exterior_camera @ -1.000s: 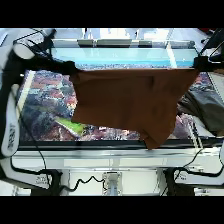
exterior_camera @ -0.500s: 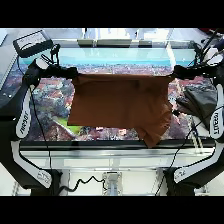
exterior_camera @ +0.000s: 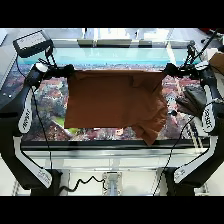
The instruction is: Fold the shirts.
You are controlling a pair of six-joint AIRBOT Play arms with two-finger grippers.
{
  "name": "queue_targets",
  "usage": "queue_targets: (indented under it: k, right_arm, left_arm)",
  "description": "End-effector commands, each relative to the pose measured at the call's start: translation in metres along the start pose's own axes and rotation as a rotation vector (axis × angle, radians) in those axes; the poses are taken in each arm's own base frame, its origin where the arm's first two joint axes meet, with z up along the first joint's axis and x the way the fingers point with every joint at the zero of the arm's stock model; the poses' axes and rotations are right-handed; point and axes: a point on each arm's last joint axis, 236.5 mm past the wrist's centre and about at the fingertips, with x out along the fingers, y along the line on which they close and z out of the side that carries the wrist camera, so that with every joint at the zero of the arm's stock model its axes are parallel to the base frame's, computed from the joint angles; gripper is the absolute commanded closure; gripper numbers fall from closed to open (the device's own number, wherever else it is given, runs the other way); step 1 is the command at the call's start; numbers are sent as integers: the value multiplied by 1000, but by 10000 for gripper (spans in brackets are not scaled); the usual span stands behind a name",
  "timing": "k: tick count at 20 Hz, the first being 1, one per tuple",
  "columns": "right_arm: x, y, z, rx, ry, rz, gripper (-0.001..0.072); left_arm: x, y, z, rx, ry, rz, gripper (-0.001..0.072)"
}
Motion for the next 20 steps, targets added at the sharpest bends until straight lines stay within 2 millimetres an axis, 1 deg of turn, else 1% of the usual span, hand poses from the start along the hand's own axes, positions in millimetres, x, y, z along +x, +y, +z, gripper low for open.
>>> queue_targets:
  k: [1, 3, 5, 7, 9, 16, 18, 20]
  right_arm:
    - [6, 7, -6, -32, 18, 20, 686]
    - [3, 7, -15, -28, 58, 34, 687]
    - [1, 9, -23, -47, 92, 56, 687]
    - [-2, 13, -30, -50, 121, 90, 687]
    - [-5, 16, -34, -39, 140, 110, 687]
    - [-10, 27, -47, -36, 199, 161, 686]
    - [-15, 28, -57, -36, 244, 179, 686]
    - [-24, 27, -71, -28, 311, 203, 686]
  left_arm:
    - [-1, -12, 3, -16, 2, -51, 698]
    - [-5, -25, 3, 15, 20, -95, 698]
    - [-9, -30, 6, 38, 23, -108, 698]
    - [-12, -32, 9, 15, 23, -130, 698]
    - [-13, -34, 7, 7, 33, -142, 698]
    - [-17, -43, -16, 14, 132, -185, 697]
    - [-20, -44, -27, 21, 180, -199, 697]
    - [-27, -39, -42, 26, 250, -208, 697]
